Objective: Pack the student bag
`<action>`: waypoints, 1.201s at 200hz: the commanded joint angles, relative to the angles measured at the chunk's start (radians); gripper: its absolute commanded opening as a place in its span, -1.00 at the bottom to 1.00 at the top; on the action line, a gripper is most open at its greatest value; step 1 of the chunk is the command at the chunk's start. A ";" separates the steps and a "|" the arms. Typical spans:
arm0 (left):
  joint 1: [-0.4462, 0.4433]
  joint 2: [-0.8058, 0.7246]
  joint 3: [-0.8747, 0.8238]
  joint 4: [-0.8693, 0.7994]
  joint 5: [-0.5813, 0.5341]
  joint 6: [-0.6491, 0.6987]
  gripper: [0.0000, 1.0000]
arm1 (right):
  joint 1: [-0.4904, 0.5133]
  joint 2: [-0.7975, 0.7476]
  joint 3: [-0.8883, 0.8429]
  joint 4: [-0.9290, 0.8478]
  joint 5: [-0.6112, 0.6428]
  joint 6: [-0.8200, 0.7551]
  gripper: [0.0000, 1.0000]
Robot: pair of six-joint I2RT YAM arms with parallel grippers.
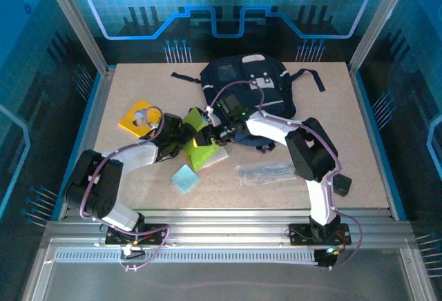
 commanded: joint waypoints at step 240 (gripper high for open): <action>0.080 -0.007 -0.206 0.999 0.362 -0.160 0.98 | -0.177 -0.229 -0.021 0.398 -0.270 0.446 -1.00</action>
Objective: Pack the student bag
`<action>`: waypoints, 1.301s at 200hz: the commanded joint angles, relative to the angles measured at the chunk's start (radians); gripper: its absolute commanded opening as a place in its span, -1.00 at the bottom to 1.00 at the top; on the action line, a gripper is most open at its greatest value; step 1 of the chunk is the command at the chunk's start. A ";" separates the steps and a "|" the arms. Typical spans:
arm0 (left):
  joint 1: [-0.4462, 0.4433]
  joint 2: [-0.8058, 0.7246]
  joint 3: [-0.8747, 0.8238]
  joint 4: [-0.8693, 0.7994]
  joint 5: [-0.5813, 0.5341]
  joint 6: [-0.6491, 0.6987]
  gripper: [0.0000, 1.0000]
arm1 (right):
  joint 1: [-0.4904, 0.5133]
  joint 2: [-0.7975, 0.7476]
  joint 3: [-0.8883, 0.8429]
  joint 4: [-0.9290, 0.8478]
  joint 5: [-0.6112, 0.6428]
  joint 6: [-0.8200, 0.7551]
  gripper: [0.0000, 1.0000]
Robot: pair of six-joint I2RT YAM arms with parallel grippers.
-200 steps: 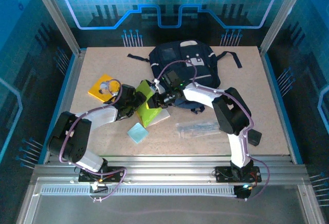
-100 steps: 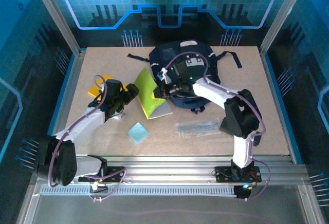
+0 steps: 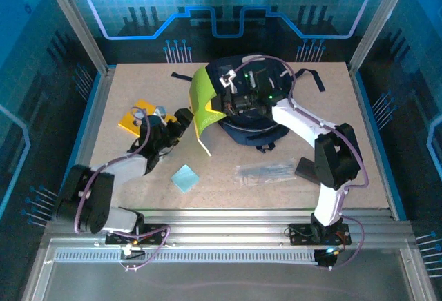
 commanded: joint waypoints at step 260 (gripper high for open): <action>-0.079 0.100 0.134 0.070 0.068 0.001 0.98 | -0.151 -0.167 0.075 -0.080 -0.061 -0.016 -1.00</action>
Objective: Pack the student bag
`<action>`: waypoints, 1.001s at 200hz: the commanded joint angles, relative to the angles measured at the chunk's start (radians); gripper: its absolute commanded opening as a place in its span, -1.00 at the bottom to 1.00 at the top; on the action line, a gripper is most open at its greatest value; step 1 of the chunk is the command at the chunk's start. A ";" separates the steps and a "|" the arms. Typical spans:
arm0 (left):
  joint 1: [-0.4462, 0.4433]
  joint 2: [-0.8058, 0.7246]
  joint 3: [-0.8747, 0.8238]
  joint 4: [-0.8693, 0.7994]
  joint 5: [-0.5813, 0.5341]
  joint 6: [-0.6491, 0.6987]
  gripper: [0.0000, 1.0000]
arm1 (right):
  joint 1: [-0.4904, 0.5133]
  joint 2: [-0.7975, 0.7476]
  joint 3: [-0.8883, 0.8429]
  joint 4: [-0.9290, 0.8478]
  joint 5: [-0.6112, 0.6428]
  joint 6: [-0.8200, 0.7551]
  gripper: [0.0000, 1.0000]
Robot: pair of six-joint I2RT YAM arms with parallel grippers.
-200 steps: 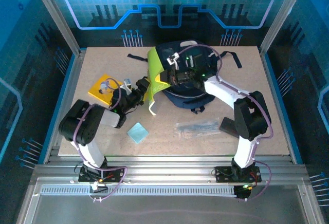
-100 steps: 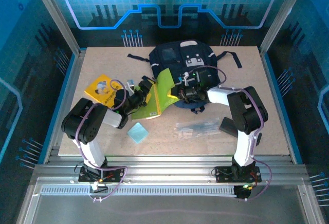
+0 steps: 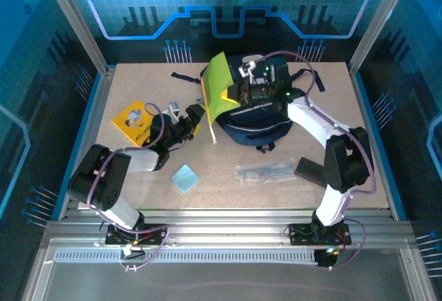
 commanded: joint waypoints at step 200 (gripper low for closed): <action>-0.123 0.309 0.255 0.093 0.059 -0.054 0.98 | -0.064 0.094 0.050 -0.113 -0.067 -0.183 -1.00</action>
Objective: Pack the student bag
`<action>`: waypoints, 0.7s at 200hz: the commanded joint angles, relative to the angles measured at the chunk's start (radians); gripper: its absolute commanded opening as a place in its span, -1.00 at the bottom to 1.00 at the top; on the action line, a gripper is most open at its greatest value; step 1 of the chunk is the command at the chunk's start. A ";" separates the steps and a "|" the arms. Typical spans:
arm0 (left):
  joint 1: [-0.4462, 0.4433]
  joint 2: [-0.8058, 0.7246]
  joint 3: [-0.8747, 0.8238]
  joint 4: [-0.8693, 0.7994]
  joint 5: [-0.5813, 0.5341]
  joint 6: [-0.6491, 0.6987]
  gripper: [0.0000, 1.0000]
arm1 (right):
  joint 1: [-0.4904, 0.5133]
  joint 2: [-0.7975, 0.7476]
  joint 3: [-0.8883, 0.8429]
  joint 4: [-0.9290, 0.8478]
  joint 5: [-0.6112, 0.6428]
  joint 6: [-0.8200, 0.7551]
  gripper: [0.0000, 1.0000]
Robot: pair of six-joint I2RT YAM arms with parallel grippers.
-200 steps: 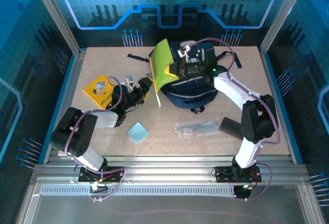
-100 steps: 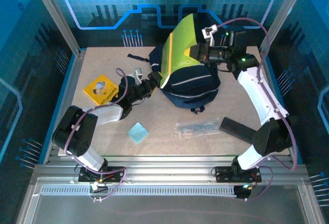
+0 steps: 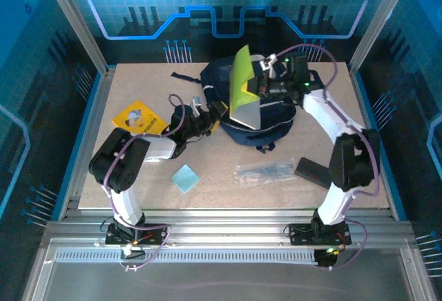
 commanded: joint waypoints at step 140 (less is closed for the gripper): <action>-0.015 0.196 0.124 0.214 0.045 -0.087 0.98 | -0.099 0.172 -0.144 -0.025 0.071 -0.065 -1.00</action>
